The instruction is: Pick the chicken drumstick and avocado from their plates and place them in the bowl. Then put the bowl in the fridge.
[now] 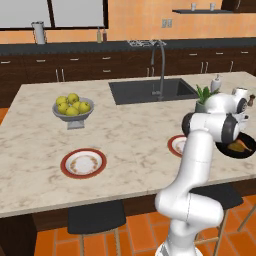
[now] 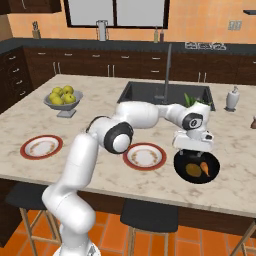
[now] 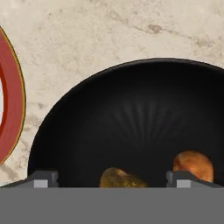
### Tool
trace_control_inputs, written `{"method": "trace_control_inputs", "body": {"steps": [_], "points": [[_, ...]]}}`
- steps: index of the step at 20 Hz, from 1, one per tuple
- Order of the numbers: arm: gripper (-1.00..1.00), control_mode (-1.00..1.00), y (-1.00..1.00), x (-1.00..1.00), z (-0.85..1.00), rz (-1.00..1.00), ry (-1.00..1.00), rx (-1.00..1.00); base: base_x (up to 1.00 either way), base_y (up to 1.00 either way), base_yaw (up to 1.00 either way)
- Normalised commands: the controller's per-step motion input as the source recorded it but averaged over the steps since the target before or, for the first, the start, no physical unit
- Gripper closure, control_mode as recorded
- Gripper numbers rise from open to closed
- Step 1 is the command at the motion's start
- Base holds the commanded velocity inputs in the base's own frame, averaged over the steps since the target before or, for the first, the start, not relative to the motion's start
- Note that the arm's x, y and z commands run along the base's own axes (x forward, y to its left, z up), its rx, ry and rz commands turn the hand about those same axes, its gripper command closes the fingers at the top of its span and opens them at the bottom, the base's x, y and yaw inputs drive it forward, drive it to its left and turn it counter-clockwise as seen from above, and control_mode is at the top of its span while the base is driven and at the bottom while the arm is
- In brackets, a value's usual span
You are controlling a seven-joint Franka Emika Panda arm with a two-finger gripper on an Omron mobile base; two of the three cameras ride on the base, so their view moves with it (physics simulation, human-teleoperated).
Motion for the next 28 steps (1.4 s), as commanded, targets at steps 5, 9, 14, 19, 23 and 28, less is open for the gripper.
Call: {"method": "trace_control_inputs", "body": {"steps": [5,9,14,19,23,28], "points": [[-1.0,-1.0,0.47,0.0,0.0,-0.25,-0.01,-0.07,0.0,0.0,0.0],[-1.0,-1.0,0.4,0.0,0.0,-0.18,-0.06,-0.18,0.0,0.0,0.0],[-1.0,-1.0,0.0,0.03,-0.3,-0.11,-0.09,-0.23,0.0,0.0,0.0],[-1.0,-1.0,0.0,0.32,-0.42,-0.05,-0.01,-0.17,0.0,0.0,0.0],[-1.0,-1.0,-0.26,0.17,-0.34,0.0,0.0,-0.08,0.0,0.0,0.0],[-1.0,-1.0,-0.64,0.0,-0.18,0.0,0.0,-0.05,0.0,0.0,0.0]]}}
